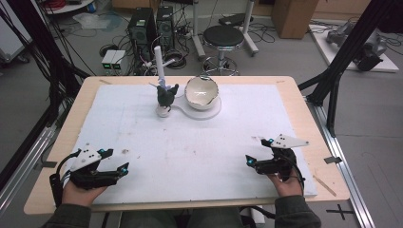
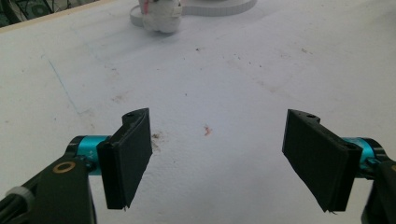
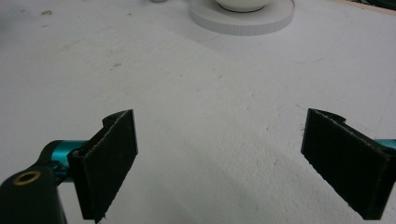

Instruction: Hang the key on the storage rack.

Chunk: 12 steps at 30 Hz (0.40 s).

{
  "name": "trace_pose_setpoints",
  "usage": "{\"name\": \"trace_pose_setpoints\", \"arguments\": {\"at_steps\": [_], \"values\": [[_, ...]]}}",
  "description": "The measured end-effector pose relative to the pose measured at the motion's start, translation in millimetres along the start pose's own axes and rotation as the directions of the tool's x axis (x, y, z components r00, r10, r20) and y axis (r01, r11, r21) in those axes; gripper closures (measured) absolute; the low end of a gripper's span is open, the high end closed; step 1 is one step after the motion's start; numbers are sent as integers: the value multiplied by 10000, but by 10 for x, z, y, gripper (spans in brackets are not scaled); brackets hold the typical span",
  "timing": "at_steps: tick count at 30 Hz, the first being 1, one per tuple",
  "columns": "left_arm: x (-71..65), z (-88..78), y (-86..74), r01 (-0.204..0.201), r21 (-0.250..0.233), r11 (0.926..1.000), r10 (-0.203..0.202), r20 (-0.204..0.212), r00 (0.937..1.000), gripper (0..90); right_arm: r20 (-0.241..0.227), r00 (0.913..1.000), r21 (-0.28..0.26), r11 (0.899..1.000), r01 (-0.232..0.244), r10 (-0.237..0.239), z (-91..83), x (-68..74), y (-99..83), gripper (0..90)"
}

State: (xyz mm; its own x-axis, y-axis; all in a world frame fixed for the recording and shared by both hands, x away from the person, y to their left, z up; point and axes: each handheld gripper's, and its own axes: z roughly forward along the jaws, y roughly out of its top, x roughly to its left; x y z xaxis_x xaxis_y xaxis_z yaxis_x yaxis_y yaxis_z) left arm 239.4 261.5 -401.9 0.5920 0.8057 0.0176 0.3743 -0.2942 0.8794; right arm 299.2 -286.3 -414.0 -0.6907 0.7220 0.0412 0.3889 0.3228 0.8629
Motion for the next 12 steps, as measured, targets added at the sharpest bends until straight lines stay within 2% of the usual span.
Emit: {"name": "trace_pose_setpoints", "arguments": {"at_steps": [12], "values": [[0, 10, -62, 13, -39, 10000, -13, 7, 10000, 238, -44, 10000, 149, 9999, -15, 16, 25, 2, -28, 99]]}}
